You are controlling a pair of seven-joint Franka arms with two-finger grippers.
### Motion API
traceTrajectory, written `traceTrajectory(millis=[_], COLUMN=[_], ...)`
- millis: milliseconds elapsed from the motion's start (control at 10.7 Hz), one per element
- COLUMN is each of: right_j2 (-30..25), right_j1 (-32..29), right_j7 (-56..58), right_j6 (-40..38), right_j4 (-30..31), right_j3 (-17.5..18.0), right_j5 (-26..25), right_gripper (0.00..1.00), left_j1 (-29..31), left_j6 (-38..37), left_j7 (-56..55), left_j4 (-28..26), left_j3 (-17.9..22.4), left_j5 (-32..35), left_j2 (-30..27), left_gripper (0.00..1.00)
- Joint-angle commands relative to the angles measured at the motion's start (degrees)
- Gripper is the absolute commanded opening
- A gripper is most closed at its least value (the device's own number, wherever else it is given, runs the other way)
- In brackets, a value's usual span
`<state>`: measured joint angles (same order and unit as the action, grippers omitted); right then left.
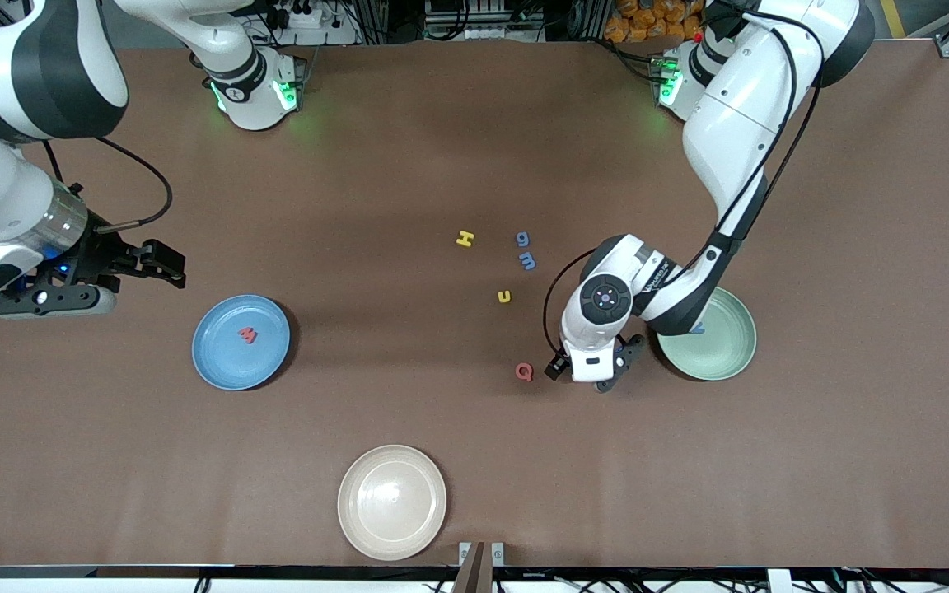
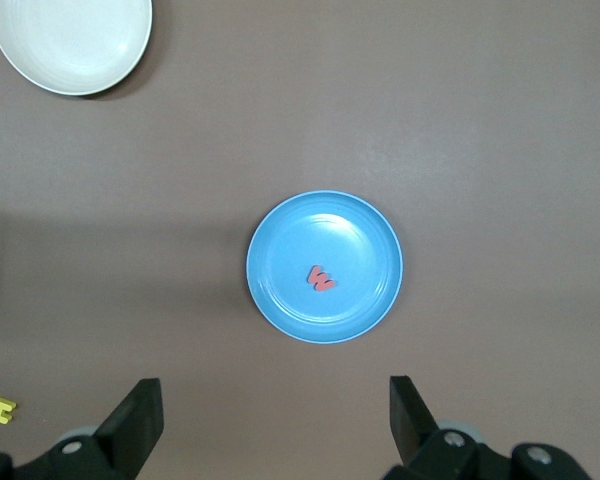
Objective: Sort upper and lower case letters into plates
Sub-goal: 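Lower the left gripper onto the cyan R and grasp it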
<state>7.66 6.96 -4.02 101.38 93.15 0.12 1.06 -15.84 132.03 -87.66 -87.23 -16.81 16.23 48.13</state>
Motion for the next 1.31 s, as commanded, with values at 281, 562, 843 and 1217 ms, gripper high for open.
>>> traceTrajectory(millis=[281, 562, 843, 1217], right_j2=[0.9, 0.9, 1.3, 5.2], right_j1=[0.2, 0.2, 0.8, 4.7], right_j7=[-0.7, -0.7, -0.8, -4.0], right_j6=[-0.1, 0.2, 0.4, 1.9], right_j4=[-1.1, -1.1, -1.1, -3.7], right_j3=[-0.1, -0.1, -0.1, 0.1], right_j5=[0.9, 0.8, 0.9, 1.0], right_gripper=[1.0, 1.0, 1.0, 1.0], left_j1=[0.4, 0.5, 0.5, 0.4], left_j6=[-0.5, -0.5, -0.5, -0.5], left_j7=[1.0, 0.8, 0.4, 0.3], left_j4=[-1.0, -1.0, -0.7, -0.7], left_j3=[-0.5, -0.7, -1.6, -1.7], left_j5=[-0.8, -0.9, -0.9, -0.9], left_j2=[-1.1, -1.4, -1.5, -1.5], left_gripper=[0.66, 0.54, 0.5, 0.34])
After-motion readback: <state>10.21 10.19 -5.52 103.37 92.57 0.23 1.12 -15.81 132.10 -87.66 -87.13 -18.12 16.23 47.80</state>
